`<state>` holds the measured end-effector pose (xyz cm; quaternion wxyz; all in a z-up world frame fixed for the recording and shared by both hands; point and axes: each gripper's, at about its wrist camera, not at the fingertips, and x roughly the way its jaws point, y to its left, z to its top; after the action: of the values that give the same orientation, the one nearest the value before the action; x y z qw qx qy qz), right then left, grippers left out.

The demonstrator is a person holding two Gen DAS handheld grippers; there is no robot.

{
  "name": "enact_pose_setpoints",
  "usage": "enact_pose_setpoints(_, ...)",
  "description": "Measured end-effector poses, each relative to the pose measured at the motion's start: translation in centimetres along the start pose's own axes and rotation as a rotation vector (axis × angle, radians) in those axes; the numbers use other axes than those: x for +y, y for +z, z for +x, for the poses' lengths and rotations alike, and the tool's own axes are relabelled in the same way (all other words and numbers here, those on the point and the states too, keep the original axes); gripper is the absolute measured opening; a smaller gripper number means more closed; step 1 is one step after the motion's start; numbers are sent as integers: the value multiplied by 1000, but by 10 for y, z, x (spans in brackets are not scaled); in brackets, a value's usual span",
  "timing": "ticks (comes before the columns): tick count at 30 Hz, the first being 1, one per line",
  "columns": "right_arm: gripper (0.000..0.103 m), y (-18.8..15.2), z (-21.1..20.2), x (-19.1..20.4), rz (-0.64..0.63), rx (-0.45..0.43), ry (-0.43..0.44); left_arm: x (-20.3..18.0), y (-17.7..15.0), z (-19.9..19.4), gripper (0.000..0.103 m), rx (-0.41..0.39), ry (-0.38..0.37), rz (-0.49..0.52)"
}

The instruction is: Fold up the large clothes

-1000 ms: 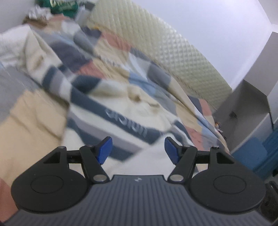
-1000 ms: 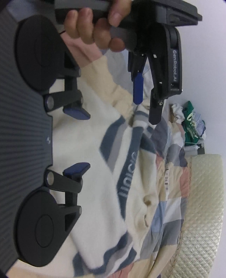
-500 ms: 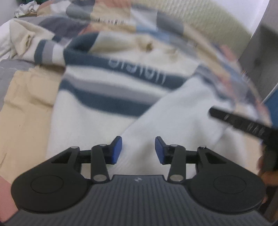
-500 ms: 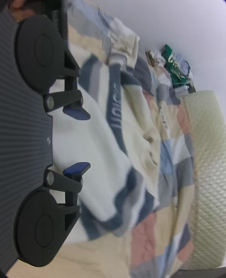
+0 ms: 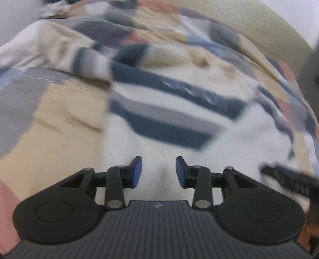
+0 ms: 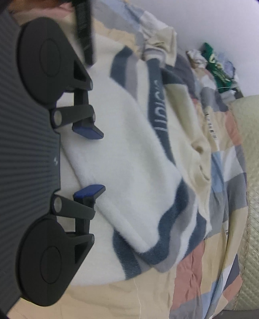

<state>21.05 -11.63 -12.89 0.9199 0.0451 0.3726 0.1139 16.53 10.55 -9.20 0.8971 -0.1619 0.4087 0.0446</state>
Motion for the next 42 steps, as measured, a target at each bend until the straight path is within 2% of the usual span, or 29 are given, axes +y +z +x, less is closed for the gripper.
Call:
enact_pose_setpoints(3, 52, 0, -3, -2, 20, 2, 8, 36, 36, 2, 53, -27, 112, -76)
enact_pose_setpoints(5, 54, 1, -3, -2, 26, -2, 15, 61, 62, 7, 63, -59, 185, -112)
enact_pose_setpoints(7, 56, 1, -4, -2, 34, -6, 29, 94, 88, 15, 66, -85, 244, -168)
enact_pose_setpoints(10, 55, 2, -4, -9, 61, -8, 52, 141, 119, 27, 68, -96, 185, -245)
enact_pose_setpoints(12, 55, 2, -2, -12, 85, -9, 60, 162, 134, 34, 68, -135, 193, -296)
enact_pose_setpoints(19, 56, 9, 8, -4, 33, -36, 47, 199, 184, 69, 68, -236, 197, -292)
enact_pose_setpoints(21, 56, 12, 15, -2, 33, -36, 44, 208, 199, 83, 68, -233, 206, -304)
enact_pose_setpoints(22, 56, 14, 18, -1, 37, -37, 45, 211, 204, 89, 64, -226, 228, -305)
enact_pose_setpoints(25, 56, 17, 27, 3, 23, -38, 35, 219, 225, 103, 16, -182, 294, -274)
enact_pose_setpoints(26, 56, 18, 29, 5, 21, -38, 31, 222, 232, 102, 9, -177, 308, -269)
enact_pose_setpoints(27, 56, 18, 30, 7, 18, -39, 25, 223, 239, 96, 9, -183, 311, -263)
enact_pose_setpoints(31, 57, 19, 32, 17, -13, -43, 10, 208, 265, 55, 7, -199, 294, -171)
enact_pose_setpoints(34, 57, 20, 27, 13, 29, -41, 48, 179, 278, 11, 7, -193, 265, -95)
enact_pose_setpoints(38, 57, 20, 10, 8, 85, -55, 99, 109, 283, -62, 7, -207, 193, 41)
enact_pose_setpoints(42, 57, 18, -16, 5, 106, -101, 136, 24, 274, -137, 7, -247, 73, 160)
